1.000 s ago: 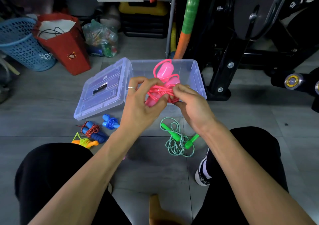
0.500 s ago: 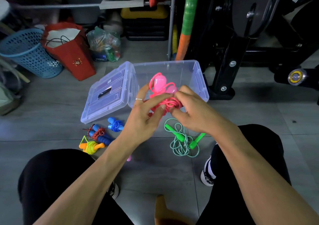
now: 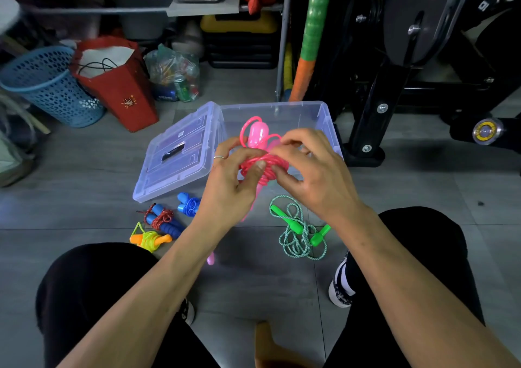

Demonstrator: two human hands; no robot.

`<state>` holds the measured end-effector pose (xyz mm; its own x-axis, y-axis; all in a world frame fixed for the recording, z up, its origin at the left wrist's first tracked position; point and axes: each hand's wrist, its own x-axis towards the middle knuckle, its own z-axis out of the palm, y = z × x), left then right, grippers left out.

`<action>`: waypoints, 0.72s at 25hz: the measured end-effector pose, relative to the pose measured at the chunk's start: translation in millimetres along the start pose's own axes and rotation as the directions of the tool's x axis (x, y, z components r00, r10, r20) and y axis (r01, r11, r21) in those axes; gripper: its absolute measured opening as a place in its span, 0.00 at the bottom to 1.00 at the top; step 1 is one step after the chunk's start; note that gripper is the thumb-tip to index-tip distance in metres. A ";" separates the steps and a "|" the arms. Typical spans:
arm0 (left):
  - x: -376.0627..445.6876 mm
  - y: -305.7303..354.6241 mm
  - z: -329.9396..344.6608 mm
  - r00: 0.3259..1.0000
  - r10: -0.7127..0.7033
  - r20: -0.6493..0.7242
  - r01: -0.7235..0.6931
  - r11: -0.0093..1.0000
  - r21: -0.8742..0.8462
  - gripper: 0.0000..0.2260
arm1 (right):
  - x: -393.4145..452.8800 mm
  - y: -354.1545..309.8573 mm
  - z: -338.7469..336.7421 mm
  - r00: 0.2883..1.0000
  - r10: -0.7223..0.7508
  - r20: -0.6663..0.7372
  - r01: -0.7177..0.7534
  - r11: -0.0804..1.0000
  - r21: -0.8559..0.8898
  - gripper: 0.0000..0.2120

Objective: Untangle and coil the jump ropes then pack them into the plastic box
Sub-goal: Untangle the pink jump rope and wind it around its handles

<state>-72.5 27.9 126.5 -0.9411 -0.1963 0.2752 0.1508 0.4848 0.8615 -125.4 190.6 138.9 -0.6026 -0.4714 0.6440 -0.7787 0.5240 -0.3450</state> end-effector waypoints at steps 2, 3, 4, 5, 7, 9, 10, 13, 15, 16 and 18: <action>1.0 -4.5 -2.8 1.000 0.000 -0.023 0.001 1.000 0.021 0.07 | -0.1 -0.1 8.4 0.996 -0.071 -0.053 0.069 0.997 -0.034 0.06; 0.6 -5.3 -3.5 1.000 -0.002 -0.031 0.003 1.000 0.015 0.07 | -0.6 -0.4 12.6 0.994 -0.077 -0.073 0.075 0.996 -0.042 0.06; -0.6 -4.7 -3.1 0.999 -0.015 -0.033 0.015 1.000 -0.009 0.07 | -1.1 0.0 15.8 0.994 -0.065 -0.090 0.060 0.997 -0.056 0.05; -2.2 -3.2 -1.7 0.999 -0.040 -0.027 0.038 0.998 -0.042 0.08 | -1.8 0.3 18.0 0.994 -0.034 -0.101 0.027 0.998 -0.065 0.05; -5.2 -1.1 -0.4 0.996 -0.089 0.011 0.089 0.992 -0.085 0.11 | -1.9 -1.6 19.6 0.992 0.084 -0.098 -0.086 0.996 -0.009 0.05; -6.8 3.9 -2.5 0.992 -0.106 0.067 0.115 0.982 -0.150 0.18 | -1.0 -6.4 17.8 0.967 0.243 -0.075 -0.229 0.961 0.154 0.05; -6.7 5.6 -5.0 0.991 -0.100 0.090 0.117 0.970 -0.213 0.23 | -0.3 -9.0 16.9 0.949 0.312 -0.052 -0.291 0.927 0.236 0.04; -2.4 8.4 -10.8 0.975 -0.163 0.153 0.202 0.935 -0.291 0.35 | -0.3 -13.8 15.7 0.910 0.414 0.014 -0.392 0.850 0.352 0.01; -1.4 7.3 -9.5 0.921 -0.327 0.212 0.373 0.897 -0.237 0.31 | 1.0 -15.4 15.2 0.900 0.433 0.057 -0.421 0.825 0.378 0.01; -1.9 7.5 -8.6 0.881 -0.414 0.229 0.460 0.863 -0.209 0.26 | 0.8 -15.4 15.1 0.896 0.436 0.086 -0.433 0.815 0.385 0.01; -2.6 7.9 -7.8 0.845 -0.496 0.201 0.529 0.831 -0.174 0.20 | -0.1 -13.2 15.8 0.878 0.454 0.149 -0.474 0.783 0.403 0.03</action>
<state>-66.5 25.5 135.9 -0.9308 -0.2349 -0.2802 -0.3196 0.1506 0.9355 -117.8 172.5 132.6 -0.9091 -0.2817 0.3069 -0.3948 0.3475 -0.8505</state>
